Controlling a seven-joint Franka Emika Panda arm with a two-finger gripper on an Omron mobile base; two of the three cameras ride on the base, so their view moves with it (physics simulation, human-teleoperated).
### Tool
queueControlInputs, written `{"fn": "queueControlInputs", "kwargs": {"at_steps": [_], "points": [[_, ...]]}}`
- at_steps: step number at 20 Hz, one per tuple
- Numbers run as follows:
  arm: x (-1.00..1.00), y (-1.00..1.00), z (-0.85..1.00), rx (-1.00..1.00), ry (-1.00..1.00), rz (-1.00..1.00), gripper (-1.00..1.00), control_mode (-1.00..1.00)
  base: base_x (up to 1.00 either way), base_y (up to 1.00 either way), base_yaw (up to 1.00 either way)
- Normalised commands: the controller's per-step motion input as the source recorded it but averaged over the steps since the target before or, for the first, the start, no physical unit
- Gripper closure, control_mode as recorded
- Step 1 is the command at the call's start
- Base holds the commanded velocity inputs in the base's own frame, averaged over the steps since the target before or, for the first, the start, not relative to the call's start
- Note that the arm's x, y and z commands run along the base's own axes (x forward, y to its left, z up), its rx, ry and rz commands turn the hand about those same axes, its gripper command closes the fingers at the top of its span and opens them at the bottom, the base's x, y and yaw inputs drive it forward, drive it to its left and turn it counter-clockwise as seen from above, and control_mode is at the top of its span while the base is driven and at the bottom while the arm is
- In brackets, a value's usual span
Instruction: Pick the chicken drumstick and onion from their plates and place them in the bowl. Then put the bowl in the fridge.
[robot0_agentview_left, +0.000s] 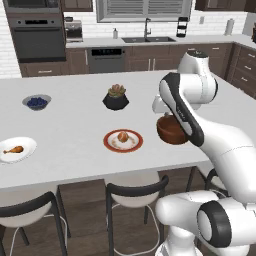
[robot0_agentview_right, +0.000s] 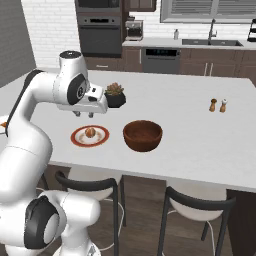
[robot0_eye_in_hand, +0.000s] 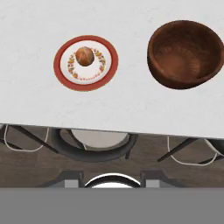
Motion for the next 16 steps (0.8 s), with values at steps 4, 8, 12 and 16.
{"fn": "queueControlInputs", "kwargs": {"at_steps": [4, 8, 12, 16], "points": [[-0.18, 0.01, -0.01, 0.00, 0.00, 0.00, -1.00, -1.00, 0.00, 0.00, 0.00], [0.05, 0.28, -0.26, 0.00, 0.00, 0.00, -1.00, -1.00, 0.00, 0.00, 0.00], [0.49, 0.44, -0.23, 0.01, 0.00, 0.00, -1.00, -1.00, 0.00, 0.00, 0.00], [0.65, 0.40, -0.29, 0.00, 0.11, 0.00, -1.00, -1.00, 0.00, 0.00, 0.00]]}}
